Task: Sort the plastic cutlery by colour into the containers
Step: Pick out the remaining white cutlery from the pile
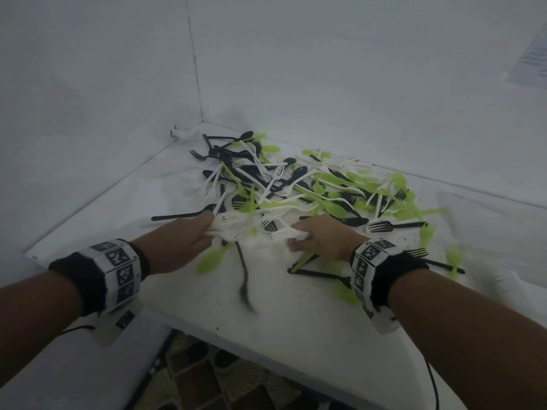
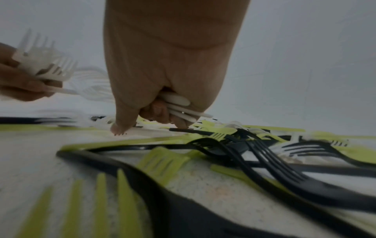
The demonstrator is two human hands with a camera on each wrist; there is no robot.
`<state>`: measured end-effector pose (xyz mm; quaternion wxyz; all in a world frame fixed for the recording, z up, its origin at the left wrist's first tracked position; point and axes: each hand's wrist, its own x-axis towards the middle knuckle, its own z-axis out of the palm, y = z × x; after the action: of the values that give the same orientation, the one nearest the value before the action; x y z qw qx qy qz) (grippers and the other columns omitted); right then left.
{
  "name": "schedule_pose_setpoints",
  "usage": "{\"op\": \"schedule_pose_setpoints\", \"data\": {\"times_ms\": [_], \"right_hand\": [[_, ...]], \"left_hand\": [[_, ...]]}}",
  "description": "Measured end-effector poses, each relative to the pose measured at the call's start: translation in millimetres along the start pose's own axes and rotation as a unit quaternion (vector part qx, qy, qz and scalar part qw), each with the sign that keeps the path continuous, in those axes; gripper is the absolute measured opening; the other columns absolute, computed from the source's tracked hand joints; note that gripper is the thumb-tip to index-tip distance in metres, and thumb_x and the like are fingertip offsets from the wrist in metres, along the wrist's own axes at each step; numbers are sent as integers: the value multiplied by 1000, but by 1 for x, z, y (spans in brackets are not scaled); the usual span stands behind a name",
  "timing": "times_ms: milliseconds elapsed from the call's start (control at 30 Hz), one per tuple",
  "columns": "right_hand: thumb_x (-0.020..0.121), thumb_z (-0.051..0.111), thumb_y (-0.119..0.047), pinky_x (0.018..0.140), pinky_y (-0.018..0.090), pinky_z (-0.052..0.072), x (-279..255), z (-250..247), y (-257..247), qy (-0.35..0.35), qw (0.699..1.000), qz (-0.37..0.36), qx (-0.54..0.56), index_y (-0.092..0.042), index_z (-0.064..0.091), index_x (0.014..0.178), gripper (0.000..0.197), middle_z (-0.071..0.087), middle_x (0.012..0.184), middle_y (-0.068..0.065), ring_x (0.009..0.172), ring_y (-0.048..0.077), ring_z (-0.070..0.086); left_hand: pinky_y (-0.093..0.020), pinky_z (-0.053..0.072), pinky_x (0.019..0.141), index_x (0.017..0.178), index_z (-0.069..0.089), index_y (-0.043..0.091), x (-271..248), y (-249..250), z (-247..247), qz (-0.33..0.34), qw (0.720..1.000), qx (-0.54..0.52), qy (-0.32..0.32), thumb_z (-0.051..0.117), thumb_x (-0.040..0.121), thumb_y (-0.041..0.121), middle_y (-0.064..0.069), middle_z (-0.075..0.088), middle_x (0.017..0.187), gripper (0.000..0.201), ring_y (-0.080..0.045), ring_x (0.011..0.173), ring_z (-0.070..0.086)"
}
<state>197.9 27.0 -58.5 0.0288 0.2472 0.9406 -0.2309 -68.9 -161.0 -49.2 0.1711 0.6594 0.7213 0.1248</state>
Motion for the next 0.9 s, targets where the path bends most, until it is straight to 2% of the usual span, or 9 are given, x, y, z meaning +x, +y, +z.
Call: {"op": "schedule_pose_setpoints", "data": {"times_ms": [100,200,267,333,433,500,633,767,900], "right_hand": [[102,60,-39,62,14,35,0,-3,-2,82,994,11,76,-36,59,80,23,57,68,-20,63,-4,49],[109,42,-47,75,28,41,11,-5,-5,156,981,69,96,-17,57,107,33,54,93,-11,77,9,50],[110,37,-43,77,37,41,19,-3,-7,178,974,109,87,-10,50,107,37,49,106,4,83,21,52],[111,35,-40,75,36,39,25,0,-11,180,974,116,68,-11,47,105,32,47,109,6,82,22,52],[108,40,-34,71,45,49,33,4,-15,168,978,98,73,-12,42,102,23,60,86,7,74,25,57],[104,49,-29,62,39,43,38,8,-18,156,981,93,66,-13,40,106,18,57,76,3,68,22,54],[97,54,-29,69,38,47,51,15,-19,115,990,80,-17,-22,44,109,17,65,89,2,81,25,60],[95,53,-24,72,35,43,63,20,-15,62,993,87,-58,-30,47,89,11,58,88,-5,88,27,60],[101,51,-34,73,34,42,64,21,-15,120,987,74,-72,-29,57,97,9,62,93,-6,90,23,61]], "left_hand": [[-30,36,57,89,34,24,-7,-9,-3,-38,999,-12,0,47,104,21,-6,56,77,20,-18,63,47],[-42,41,63,89,35,20,-12,-20,-3,-77,991,-105,10,46,103,16,-14,55,81,18,-22,65,44],[-42,38,61,90,35,18,-15,-25,-5,-97,977,-184,37,48,100,16,-12,47,76,16,-22,65,39],[-38,35,61,88,35,17,-16,-28,-6,-106,972,-201,55,49,99,16,-10,43,75,18,-20,64,36],[-37,38,64,83,38,18,-24,-25,-5,-86,986,-138,28,50,97,30,-4,50,77,22,-19,66,42],[-33,39,67,79,40,20,-32,-19,-3,-50,996,-79,1,53,91,45,4,50,75,31,-13,66,45],[-18,38,65,78,54,26,-38,-9,4,-3,994,35,-107,61,91,64,8,56,76,41,-4,69,52],[-17,34,63,75,48,31,-32,-3,13,-3,986,57,-154,62,94,58,13,55,75,36,-2,67,48],[-23,34,65,77,46,31,-18,1,18,1,991,62,-114,59,97,49,15,57,76,30,1,68,49]]}}
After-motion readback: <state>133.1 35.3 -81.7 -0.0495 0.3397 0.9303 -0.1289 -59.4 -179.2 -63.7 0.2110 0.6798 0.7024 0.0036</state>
